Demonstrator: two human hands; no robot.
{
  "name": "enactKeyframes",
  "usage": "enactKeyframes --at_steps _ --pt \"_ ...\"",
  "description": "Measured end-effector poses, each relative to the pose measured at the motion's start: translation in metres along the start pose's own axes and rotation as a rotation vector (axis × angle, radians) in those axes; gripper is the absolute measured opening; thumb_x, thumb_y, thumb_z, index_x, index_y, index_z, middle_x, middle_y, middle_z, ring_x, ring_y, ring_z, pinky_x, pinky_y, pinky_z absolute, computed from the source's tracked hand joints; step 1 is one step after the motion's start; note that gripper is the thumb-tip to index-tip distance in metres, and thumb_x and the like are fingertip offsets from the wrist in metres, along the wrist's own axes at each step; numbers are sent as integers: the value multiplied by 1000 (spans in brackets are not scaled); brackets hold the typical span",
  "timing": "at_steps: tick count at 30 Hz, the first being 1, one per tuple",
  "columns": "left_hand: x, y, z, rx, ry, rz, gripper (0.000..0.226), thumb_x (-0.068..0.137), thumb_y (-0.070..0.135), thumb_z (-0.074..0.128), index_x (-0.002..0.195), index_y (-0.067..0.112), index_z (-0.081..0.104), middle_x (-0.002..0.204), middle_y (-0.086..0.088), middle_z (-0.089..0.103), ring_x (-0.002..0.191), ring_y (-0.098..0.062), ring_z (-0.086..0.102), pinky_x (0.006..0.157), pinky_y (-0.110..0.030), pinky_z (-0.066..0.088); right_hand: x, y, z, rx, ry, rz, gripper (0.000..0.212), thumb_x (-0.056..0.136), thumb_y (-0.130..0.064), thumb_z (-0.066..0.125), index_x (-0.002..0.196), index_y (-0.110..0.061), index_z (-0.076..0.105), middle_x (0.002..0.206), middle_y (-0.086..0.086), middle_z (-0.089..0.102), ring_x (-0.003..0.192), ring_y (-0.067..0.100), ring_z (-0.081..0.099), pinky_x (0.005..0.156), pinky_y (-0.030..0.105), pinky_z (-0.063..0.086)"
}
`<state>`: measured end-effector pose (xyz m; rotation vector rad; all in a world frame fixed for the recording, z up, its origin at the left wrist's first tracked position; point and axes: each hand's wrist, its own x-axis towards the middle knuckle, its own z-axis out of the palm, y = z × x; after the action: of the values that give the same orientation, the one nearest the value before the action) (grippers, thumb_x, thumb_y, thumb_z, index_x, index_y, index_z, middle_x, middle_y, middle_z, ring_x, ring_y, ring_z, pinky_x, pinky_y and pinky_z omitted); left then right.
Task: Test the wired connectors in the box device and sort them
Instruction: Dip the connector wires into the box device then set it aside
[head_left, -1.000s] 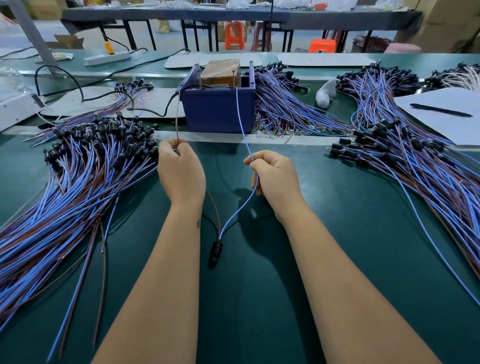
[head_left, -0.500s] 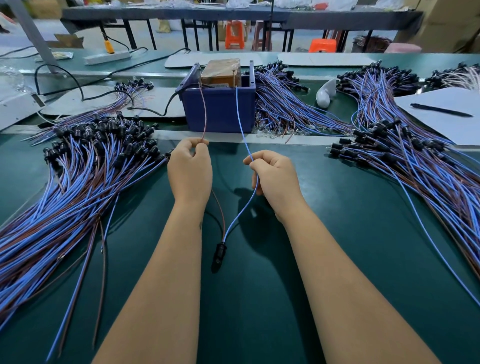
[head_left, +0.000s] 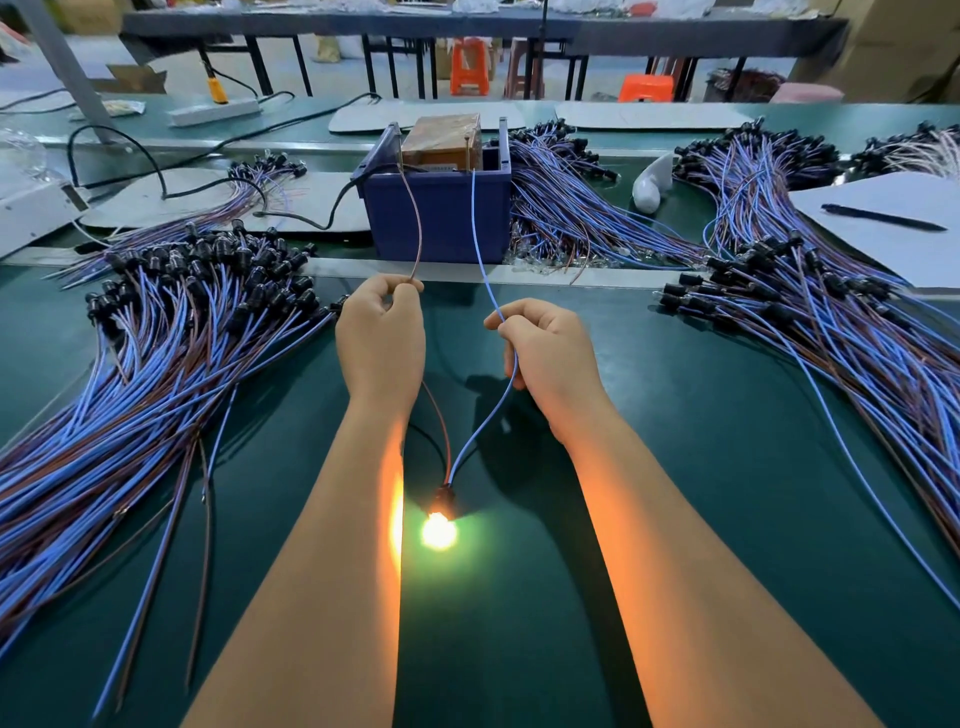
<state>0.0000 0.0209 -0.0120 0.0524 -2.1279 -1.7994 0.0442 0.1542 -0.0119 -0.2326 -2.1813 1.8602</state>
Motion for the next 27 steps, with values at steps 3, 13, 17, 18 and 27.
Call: enactKeyframes --at_steps 3,13,17,18,27 --pt "1 -1 0 19 6 3 25 82 17 42 79 28 64 39 15 40 39 -6 30 41 -23 26 0 0 0 0 1 -7 21 88 -6 48 81 -13 66 44 0 46 40 7 40 46 17 37" --pt "0 2 1 -51 -64 -58 22 86 16 47 83 27 66 44 12 50 40 -7 38 42 -21 32 0 -1 1 25 60 -39 20 90 -5 49 85 -14 66 45 -11 46 45 7 40 48 19 37" --pt "-5 7 4 -198 -359 -145 13 95 20 58 94 24 71 68 6 71 47 -6 58 43 -13 38 -2 -3 1 55 81 -114 23 93 -7 52 87 -23 67 51 -10 46 56 14 39 54 25 34" --pt "-7 8 6 -208 -415 -143 13 96 22 59 95 25 72 73 5 72 50 -6 60 45 -12 39 -2 -3 1 58 66 -124 24 93 -6 52 87 -23 68 52 -12 49 54 12 41 54 24 36" --pt "-12 11 12 -331 -404 -184 12 92 22 67 82 19 72 67 1 58 46 -4 42 45 -13 36 -4 -4 1 148 -99 -83 27 100 -14 48 86 -17 71 50 -8 44 47 6 38 45 17 33"
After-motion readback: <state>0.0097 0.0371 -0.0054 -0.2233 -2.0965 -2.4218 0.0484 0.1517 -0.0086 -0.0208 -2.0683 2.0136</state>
